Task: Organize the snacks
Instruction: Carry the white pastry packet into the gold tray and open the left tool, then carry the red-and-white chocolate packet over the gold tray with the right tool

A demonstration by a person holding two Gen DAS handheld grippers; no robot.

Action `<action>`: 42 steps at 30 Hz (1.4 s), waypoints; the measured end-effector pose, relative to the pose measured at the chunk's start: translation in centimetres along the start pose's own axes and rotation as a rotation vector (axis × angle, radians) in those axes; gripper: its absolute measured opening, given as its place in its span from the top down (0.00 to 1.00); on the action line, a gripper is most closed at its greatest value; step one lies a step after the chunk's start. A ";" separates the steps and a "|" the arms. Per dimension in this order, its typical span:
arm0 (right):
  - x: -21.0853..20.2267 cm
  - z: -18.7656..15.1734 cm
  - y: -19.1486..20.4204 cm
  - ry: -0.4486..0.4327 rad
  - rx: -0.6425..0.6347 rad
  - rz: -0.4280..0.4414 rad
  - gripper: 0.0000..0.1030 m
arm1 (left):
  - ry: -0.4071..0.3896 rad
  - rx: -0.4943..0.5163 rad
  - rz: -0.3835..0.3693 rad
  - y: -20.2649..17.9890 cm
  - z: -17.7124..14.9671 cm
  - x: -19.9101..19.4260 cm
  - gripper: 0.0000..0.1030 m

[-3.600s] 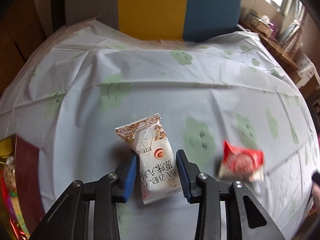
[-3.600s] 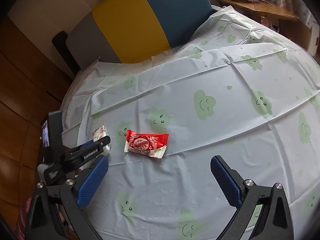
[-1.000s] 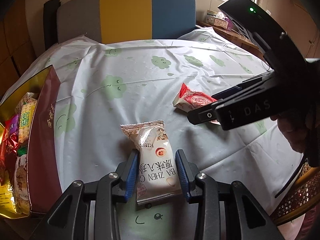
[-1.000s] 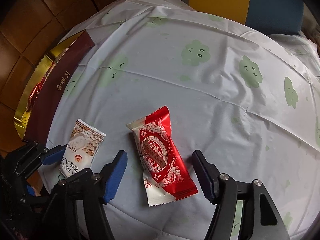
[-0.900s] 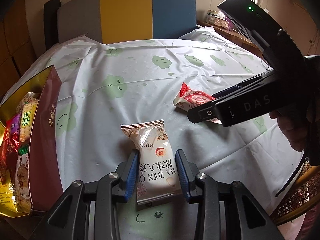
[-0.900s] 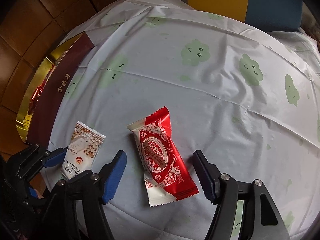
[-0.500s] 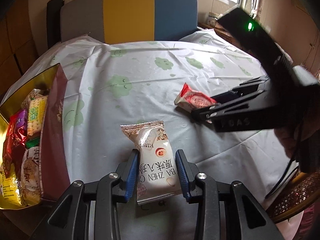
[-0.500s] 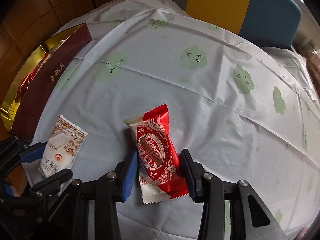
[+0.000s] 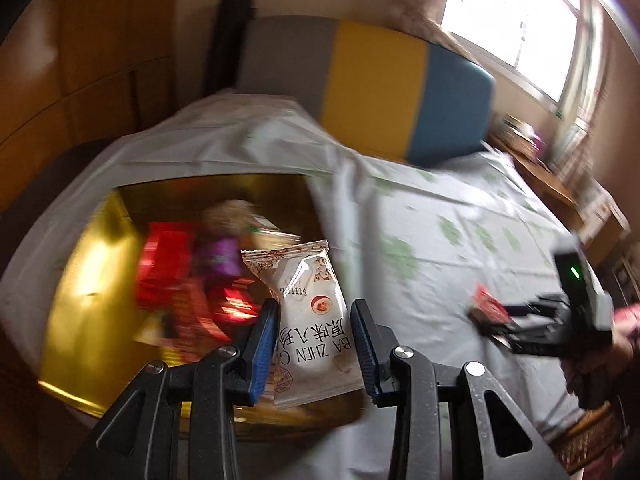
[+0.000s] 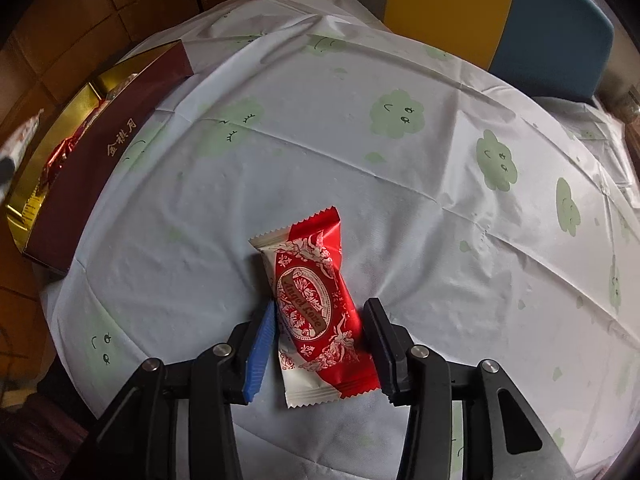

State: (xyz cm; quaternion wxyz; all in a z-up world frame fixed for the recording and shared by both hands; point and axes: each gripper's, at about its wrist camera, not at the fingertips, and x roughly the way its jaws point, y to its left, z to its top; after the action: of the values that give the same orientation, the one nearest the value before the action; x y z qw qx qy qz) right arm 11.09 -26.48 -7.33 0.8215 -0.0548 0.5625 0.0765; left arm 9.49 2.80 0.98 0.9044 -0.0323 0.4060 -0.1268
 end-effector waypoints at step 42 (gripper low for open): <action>0.3 -0.5 1.0 -0.024 -0.034 -0.028 0.56 | 0.100 -0.126 0.288 10.6 -1.9 2.8 0.53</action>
State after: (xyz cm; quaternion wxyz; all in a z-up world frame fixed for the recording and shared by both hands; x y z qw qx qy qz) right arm 10.59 -25.60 -7.79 0.8282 -0.0757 0.5502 0.0752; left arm 12.03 12.42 -3.99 0.8881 -0.0241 0.4582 0.0285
